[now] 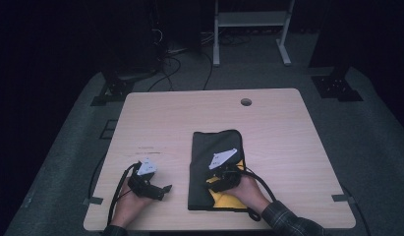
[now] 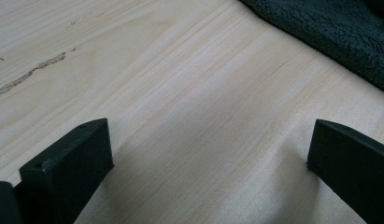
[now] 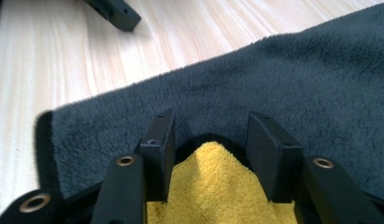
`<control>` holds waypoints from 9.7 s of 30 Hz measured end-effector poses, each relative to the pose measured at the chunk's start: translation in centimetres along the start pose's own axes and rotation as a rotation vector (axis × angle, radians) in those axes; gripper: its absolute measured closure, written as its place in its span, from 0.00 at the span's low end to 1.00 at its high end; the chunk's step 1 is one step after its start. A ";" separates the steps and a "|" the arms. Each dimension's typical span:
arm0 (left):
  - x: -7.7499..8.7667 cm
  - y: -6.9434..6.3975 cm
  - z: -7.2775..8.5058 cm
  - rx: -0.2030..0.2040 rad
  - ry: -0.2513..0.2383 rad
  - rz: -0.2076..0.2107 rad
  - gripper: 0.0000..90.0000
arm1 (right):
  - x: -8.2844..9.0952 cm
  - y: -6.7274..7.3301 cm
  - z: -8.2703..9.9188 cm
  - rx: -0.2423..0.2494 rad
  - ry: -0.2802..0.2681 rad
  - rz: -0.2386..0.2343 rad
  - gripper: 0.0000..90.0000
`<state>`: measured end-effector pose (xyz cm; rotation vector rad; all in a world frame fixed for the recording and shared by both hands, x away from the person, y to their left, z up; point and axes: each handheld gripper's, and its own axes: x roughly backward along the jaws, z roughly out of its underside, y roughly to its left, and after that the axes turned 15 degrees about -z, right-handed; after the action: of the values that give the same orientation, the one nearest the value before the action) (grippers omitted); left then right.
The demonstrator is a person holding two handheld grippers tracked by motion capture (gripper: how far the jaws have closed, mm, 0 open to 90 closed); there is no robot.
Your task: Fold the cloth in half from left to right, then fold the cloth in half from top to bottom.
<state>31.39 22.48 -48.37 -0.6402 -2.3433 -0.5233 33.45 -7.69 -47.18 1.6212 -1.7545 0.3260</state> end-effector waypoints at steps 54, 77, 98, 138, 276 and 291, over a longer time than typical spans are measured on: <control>0.0 0.0 0.0 0.001 0.001 -0.001 0.00 | 9.6 5.3 9.2 -0.087 -0.014 0.032 0.86; 0.0 0.0 0.0 0.004 0.001 -0.003 0.00 | 8.9 4.5 8.8 -0.078 -0.002 0.039 0.48; -1.4 0.6 -4.5 0.052 -0.050 0.093 0.01 | 11.4 -1.2 6.0 -0.105 -0.134 0.184 0.34; -14.3 2.7 -14.6 -0.008 0.028 -0.031 0.26 | 9.8 -15.6 1.8 -0.226 -0.189 0.301 0.36; 0.1 -3.1 -6.8 0.055 -0.114 0.414 0.81 | 10.9 -0.7 6.4 -0.087 -0.162 0.017 0.91; -0.4 -6.4 -4.9 -0.064 0.018 0.430 0.80 | 8.3 0.8 7.4 -0.031 -0.001 -0.058 0.95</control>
<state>30.41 14.75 -46.43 -1.1274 -2.0920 -0.4036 30.66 -18.42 -46.87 1.6477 -1.7015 0.2695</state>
